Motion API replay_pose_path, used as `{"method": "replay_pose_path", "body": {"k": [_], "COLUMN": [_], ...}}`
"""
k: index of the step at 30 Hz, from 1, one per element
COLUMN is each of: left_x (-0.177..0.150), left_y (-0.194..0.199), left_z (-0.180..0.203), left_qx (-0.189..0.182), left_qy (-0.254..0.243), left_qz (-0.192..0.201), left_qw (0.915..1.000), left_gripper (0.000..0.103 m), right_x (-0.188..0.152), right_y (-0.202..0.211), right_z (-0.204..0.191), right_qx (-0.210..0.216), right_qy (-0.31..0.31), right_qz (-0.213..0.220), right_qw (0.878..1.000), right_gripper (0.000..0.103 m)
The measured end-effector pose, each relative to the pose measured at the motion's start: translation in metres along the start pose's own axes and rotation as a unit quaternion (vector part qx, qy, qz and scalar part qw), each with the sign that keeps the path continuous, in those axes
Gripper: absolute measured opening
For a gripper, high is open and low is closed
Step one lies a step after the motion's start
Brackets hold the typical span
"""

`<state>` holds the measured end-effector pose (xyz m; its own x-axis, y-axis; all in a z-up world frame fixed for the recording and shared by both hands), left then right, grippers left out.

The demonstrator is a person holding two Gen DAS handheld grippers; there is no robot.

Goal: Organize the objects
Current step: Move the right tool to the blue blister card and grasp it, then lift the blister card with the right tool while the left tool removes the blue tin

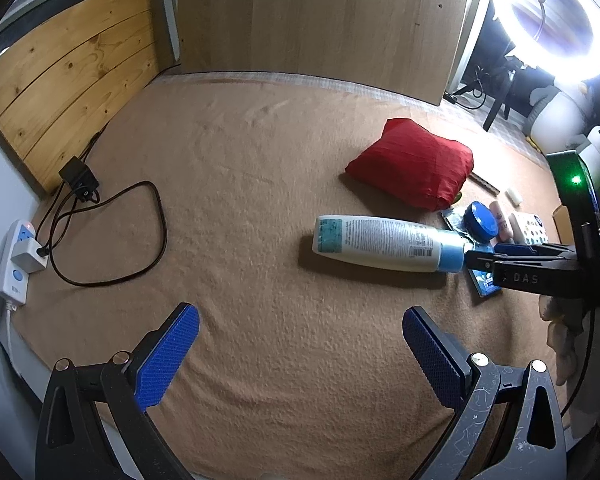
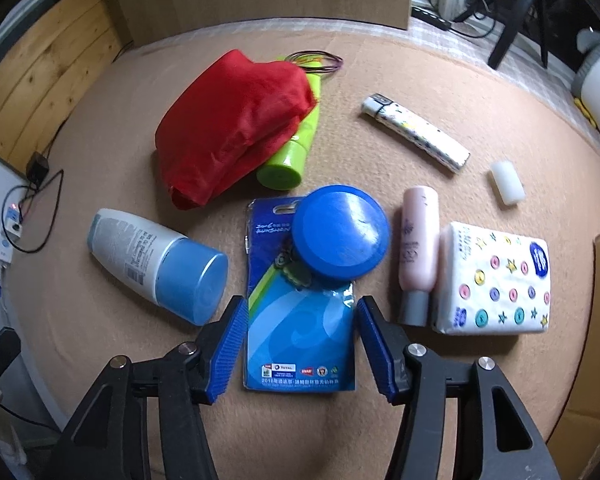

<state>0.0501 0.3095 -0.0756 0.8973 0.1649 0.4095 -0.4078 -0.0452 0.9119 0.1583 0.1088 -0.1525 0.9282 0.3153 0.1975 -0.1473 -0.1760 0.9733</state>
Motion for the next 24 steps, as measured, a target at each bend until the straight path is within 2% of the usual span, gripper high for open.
{"method": "replay_pose_path", "body": {"k": [8,16,17,24], "left_x": [-0.001,-0.004,-0.003,-0.003], "left_y": [0.000,-0.001,-0.001,-0.004], "left_z": [-0.002,-0.001,0.000,0.012], "left_qx": [-0.002,-0.006,-0.007,-0.013], "left_qy": [0.004,0.006,0.005,-0.007], "left_qz": [-0.001,-0.002,-0.003,-0.006], "left_qw": [1.0000,1.0000,1.0000,0.9999], "left_gripper": [0.103,0.103,0.103,0.103], "right_x": [0.018,0.009,-0.001,-0.028], "right_y": [-0.012,-0.007,-0.005,0.000], "right_z": [-0.026,-0.023,-0.012,-0.005], "right_qx": [-0.060,-0.044,-0.040,-0.014], "right_qy": [0.038,0.037,0.038,0.039], "right_qz": [-0.008,-0.006,-0.005,0.004], "right_qw": [0.997,0.998,0.998,0.999], "right_gripper": [0.057,0.052,0.052,0.052]}}
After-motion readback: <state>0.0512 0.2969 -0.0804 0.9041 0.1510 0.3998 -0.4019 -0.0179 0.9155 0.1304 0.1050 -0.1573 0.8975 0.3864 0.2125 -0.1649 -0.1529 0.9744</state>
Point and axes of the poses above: each gripper's, at about its wrist camera, not at the fingertips, and y roughly against the way its jaws point, z to its right, x to its top, the point moved 3 cm from there along -y, roughly the way its jaws point, and after that the axes turned 5 degrees about -z, right-handed, at the moved point
